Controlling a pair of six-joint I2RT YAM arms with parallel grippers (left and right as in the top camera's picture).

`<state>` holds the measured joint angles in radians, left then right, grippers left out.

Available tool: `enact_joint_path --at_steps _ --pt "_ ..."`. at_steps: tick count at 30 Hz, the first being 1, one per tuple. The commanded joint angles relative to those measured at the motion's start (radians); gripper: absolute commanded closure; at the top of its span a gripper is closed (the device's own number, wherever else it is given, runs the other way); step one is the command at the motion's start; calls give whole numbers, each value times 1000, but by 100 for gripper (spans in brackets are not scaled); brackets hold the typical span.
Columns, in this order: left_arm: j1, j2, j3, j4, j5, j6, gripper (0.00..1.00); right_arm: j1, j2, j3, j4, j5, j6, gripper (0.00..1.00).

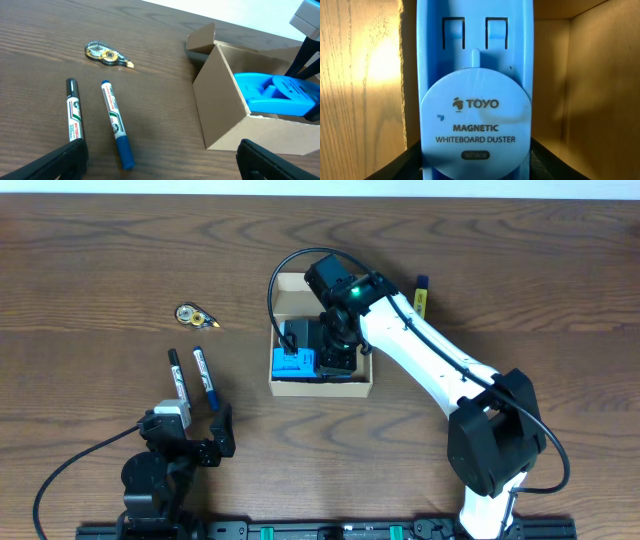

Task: Pack container
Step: 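Carry the blue duster into the box and lower it, then open the right gripper and withdraw toward the red object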

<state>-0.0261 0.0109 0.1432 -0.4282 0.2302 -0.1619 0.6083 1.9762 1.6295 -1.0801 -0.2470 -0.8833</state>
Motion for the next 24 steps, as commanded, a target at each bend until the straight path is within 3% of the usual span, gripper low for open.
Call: enact_joint_path --at_steps 1,3,9,15,24 --pt "6 -6 -19 -1 6 -14 4 10 6 -2 -2 -19 -15 40" --pt "6 -6 -19 -1 6 -14 5 10 6 -2 -6 -19 -15 30" --pt "6 -6 -19 -1 6 -14 5 10 5 -2 -24 -19 -6 20" --pt "6 -6 -19 -1 6 -14 5 10 -39 27 -66 -19 60 18" --pt "6 -6 -19 -1 6 -14 5 -39 -274 59 -95 146 217 13"
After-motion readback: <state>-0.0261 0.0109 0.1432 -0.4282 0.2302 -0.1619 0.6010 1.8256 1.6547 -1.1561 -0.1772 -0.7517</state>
